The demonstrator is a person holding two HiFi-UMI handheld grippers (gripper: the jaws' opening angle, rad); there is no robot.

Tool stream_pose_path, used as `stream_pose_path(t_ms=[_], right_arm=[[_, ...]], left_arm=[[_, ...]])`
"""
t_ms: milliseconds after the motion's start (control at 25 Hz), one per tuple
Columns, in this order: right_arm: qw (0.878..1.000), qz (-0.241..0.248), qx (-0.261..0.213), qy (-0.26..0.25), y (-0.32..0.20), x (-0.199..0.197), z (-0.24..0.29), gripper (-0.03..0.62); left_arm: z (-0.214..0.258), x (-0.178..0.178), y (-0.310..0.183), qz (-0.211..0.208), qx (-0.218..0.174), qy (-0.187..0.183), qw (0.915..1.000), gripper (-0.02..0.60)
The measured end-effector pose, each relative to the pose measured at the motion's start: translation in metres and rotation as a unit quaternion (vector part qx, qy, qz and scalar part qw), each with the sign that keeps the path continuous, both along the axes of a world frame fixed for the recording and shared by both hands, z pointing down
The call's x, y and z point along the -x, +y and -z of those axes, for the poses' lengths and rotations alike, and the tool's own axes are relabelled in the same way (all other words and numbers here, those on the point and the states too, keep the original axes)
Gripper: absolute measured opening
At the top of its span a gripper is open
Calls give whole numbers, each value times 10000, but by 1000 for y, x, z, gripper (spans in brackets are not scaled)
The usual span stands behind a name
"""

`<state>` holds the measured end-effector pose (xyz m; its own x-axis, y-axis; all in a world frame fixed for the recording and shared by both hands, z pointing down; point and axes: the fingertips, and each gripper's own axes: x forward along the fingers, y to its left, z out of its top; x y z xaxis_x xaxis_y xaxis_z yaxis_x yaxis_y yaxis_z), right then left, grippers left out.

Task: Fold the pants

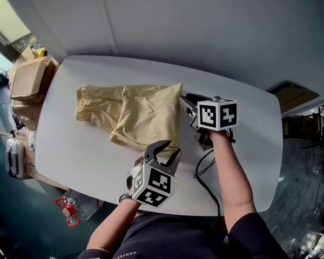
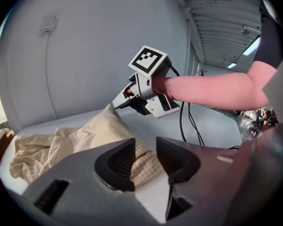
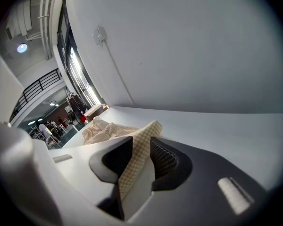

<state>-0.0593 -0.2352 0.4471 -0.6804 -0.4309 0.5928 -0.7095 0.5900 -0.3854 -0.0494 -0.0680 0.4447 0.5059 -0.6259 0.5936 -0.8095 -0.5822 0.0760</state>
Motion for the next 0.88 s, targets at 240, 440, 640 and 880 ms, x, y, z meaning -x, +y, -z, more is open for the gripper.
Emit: stream_pose_path(t_ms=[240,440,640,880], right_arm=[[9967,-12,510,-624,-6,5,-16,126],[9965,247,678,-414,-2,12,-34,127],[9953,397,781,-405,1,16,-40,116],[9927,498,927,-594,6,20,-44,72]], left_arm=[[-26,-6,-3,212,208,-240,9993,249],[-45,-9,-6,340,658,-110,9972,285],[-59,-6,-10,339,766,-509,9952,243],[-66,-5,-10,318,693,-817,9937,211]])
